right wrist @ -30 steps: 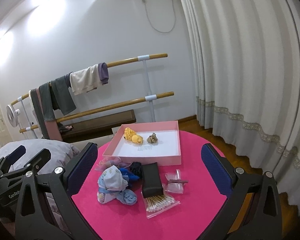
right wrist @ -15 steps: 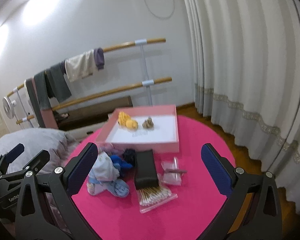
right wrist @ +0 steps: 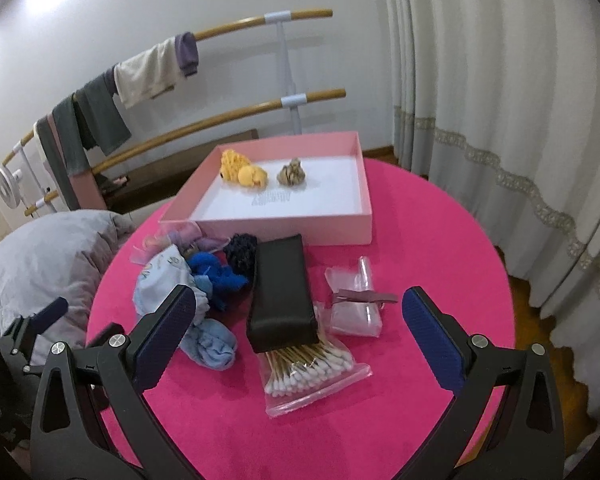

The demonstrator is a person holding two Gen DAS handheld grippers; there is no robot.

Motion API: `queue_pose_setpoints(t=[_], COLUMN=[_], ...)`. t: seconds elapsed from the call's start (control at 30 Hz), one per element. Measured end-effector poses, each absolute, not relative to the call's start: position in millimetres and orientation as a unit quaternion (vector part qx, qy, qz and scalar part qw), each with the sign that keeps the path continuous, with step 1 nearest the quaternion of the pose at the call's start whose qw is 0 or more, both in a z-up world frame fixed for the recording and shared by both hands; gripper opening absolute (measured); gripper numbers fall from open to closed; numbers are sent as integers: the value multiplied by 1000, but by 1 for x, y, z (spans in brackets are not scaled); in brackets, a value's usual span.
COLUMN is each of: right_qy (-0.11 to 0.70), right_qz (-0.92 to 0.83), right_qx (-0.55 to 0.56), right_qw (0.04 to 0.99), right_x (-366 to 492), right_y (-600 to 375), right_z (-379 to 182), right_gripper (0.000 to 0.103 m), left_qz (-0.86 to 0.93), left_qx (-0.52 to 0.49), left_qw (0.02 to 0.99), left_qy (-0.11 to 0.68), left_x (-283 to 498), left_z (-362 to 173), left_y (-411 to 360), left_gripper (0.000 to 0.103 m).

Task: Organize soft objects
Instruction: 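Grasp the blue cartoon cloth bundle with the left tool while the right tool grasps the black case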

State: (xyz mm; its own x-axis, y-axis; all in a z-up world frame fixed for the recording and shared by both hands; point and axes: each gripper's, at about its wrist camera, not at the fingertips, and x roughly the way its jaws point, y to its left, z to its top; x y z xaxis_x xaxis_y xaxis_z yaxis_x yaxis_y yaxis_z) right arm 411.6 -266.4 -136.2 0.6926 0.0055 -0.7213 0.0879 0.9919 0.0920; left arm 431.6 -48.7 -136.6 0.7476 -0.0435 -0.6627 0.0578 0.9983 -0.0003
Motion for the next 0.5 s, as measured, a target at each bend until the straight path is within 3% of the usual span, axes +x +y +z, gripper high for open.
queue_pose_setpoints(t=[0.43, 0.5], right_qy=[440, 448], right_qz=[-14, -14], right_qx=[46, 38], right_qw=[897, 893], right_x=[455, 463], right_y=[-260, -258], right_z=[-179, -186], right_gripper=[103, 102], left_qz=[-62, -72], left_qx=[-6, -14], left_qw=[914, 910], left_qy=[402, 408], left_x=[509, 517], left_z=[-177, -182], left_y=[-58, -57], left_gripper=[103, 92])
